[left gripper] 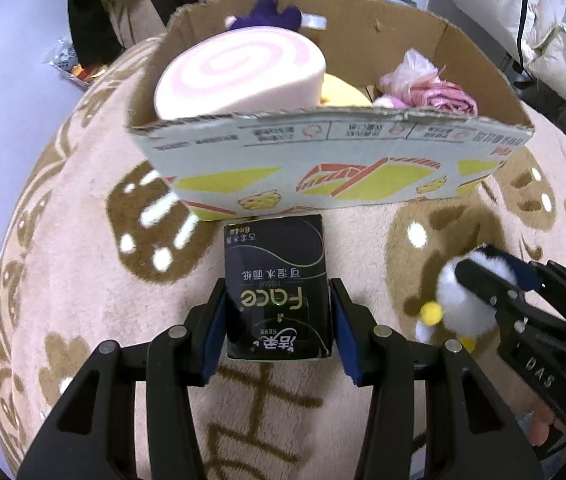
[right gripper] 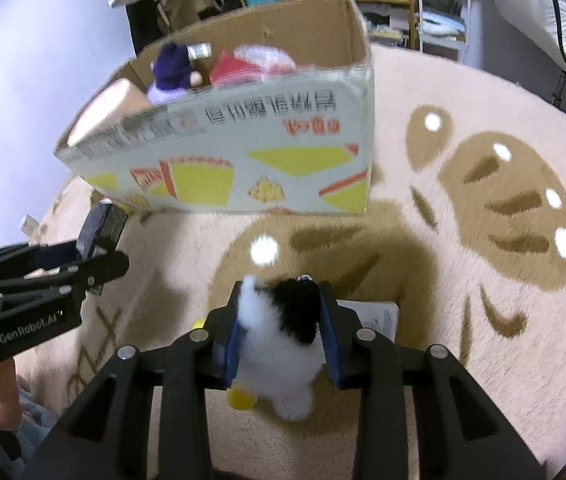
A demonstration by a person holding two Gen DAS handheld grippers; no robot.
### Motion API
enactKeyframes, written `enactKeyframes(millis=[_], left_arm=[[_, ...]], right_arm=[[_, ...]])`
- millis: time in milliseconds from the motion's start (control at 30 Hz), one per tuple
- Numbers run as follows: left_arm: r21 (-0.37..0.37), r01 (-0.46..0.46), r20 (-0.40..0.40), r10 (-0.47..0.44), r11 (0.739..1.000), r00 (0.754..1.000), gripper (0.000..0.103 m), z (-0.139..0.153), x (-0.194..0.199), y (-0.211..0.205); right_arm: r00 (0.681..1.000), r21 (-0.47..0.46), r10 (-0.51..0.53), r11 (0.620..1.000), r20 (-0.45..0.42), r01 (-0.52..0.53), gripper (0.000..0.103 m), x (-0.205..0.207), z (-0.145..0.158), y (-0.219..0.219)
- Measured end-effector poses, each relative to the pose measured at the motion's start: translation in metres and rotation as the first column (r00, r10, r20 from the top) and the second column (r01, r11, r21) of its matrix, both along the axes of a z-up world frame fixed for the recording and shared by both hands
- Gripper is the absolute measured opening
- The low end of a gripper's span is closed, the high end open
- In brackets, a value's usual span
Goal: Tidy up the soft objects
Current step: 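Lift tissue pack over box with left tool while right tool lifts keychain over box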
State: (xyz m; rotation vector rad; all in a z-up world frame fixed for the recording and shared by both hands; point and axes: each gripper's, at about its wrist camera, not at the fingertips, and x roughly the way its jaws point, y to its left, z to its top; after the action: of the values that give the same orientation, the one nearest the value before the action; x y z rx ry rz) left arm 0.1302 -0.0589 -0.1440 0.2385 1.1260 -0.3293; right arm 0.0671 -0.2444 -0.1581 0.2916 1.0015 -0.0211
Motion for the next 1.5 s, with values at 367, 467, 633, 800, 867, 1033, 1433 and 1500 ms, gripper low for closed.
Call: enactKeyframes(millis=[367,467,633,800,867,1033,1433,1500], left_arm=[[-0.019,-0.032,0.136,0.034,0.999,0.990,0.046,0.038,-0.029,-0.001],[-0.030,-0.047,0.178,0.051,0.998,0.983,0.046,0.045,-0.028,0.005],[-0.052,-0.075,0.252,0.086,0.996,0.964,0.046,0.061,-0.034,0.013],[-0.077,-0.089,0.338,0.110,0.993,0.935,0.046,0.079,-0.041,0.017],[-0.083,-0.089,0.367,0.114,0.993,0.923,0.046,0.087,-0.044,0.017],[-0.083,-0.083,0.444,0.111,0.993,0.889,0.046,0.105,-0.047,0.016],[-0.087,-0.029,0.573,0.074,0.996,0.817,0.046,0.147,-0.037,-0.002],[-0.090,-0.018,0.581,0.067,0.996,0.811,0.046,0.152,-0.032,-0.006]], right_arm=[[0.987,-0.066,-0.006,0.998,0.160,0.017,0.035,-0.011,0.036,0.007],[0.980,-0.083,-0.003,0.996,0.198,0.020,0.035,-0.014,0.046,0.011],[0.966,-0.105,0.010,0.994,0.258,0.018,0.035,-0.021,0.067,0.019],[0.942,-0.123,0.026,0.992,0.334,0.016,0.035,-0.030,0.092,0.022],[0.933,-0.127,0.031,0.992,0.358,0.016,0.035,-0.032,0.100,0.024],[0.911,-0.131,0.041,0.991,0.411,0.015,0.035,-0.034,0.118,0.026],[0.861,-0.143,0.057,0.989,0.505,0.019,0.035,-0.018,0.152,0.019],[0.856,-0.147,0.059,0.989,0.513,0.021,0.035,-0.014,0.155,0.018]])
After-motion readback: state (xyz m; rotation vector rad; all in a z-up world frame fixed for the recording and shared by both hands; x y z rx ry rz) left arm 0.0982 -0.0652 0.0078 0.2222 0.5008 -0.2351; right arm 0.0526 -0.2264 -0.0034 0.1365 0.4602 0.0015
